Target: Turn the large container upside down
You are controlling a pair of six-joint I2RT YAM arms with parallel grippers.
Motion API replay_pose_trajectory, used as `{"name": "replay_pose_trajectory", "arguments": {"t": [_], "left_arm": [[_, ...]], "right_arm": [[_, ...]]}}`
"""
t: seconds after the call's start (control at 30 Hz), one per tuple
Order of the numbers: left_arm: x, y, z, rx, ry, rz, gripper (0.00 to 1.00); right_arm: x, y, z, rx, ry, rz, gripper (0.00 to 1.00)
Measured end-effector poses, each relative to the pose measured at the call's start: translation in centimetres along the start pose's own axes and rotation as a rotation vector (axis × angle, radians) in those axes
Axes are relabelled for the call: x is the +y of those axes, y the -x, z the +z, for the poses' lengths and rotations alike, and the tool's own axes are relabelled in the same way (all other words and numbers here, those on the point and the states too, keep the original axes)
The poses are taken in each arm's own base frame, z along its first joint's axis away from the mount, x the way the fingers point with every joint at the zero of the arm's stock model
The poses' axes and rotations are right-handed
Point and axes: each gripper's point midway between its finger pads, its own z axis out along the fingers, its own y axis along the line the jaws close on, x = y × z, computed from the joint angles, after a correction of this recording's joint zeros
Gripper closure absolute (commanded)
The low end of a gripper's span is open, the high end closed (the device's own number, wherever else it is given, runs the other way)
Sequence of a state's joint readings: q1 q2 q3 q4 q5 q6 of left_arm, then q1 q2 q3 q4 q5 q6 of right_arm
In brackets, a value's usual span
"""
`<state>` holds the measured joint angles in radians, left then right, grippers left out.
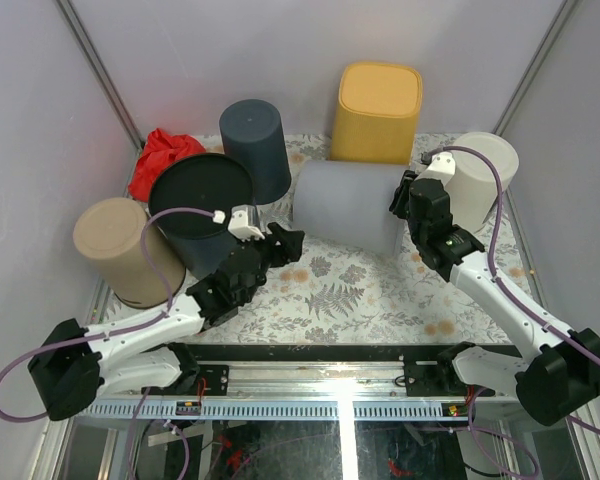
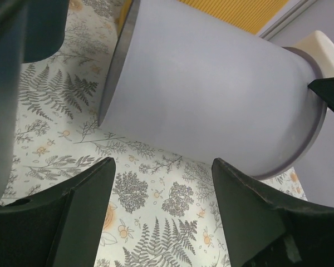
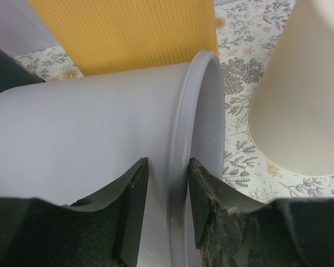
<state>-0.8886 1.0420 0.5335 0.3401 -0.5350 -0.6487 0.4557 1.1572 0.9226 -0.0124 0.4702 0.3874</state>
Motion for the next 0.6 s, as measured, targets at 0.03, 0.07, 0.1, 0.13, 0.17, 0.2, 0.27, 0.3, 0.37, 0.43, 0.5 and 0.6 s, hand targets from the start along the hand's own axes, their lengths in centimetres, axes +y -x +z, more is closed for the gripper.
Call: {"name": "replay_pose_trajectory", "arguments": {"t": [0.03,0.07,0.1,0.13,0.17,0.2,0.27,0.3,0.37,0.43,0.5,0.6], "left_arm": [[-0.2,0.0,0.3,0.0,0.001,0.005,0.3],[-0.3,-0.1,0.8,0.001,0.002,0.012,0.29],[-0.5,-0.1,1.3,0.002,0.003,0.019,0.29],[-0.7,-0.2,1.8,0.005,0.004,0.026,0.29],[-0.8,-0.3,2.4,0.006,0.006,0.033,0.29],[-0.8,-0.4,3.0,0.009,0.01,0.038,0.29],[-0.8,-0.4,4.2,0.011,0.018,0.043,0.29],[-0.7,-0.2,4.9,0.01,0.024,0.043,0.29],[-0.4,0.1,6.1,0.008,0.031,0.038,0.29],[-0.2,0.4,7.2,0.008,0.03,0.031,0.29],[0.0,0.8,8.1,0.003,0.028,0.024,0.28],[0.3,1.4,9.4,-0.002,0.02,0.012,0.28]], "right_arm": [[0.0,0.0,0.0,-0.001,0.0,0.0,0.58],[0.0,0.0,0.0,-0.001,0.0,0.0,0.58],[0.0,0.0,0.0,-0.001,0.001,0.0,0.58],[0.0,0.0,0.0,-0.001,0.001,-0.003,0.58],[0.0,0.0,0.0,-0.001,0.001,-0.003,0.58],[0.0,0.0,0.0,-0.001,0.001,-0.004,0.58],[0.0,0.1,0.0,-0.002,0.001,-0.006,0.57],[0.0,0.1,0.0,-0.003,0.002,-0.008,0.57],[0.0,0.1,0.0,-0.004,0.002,-0.01,0.57],[0.0,0.1,0.0,-0.004,0.002,-0.011,0.57],[0.0,0.1,0.0,-0.005,0.002,-0.012,0.57],[0.0,0.2,0.0,-0.007,0.003,-0.01,0.57]]}}
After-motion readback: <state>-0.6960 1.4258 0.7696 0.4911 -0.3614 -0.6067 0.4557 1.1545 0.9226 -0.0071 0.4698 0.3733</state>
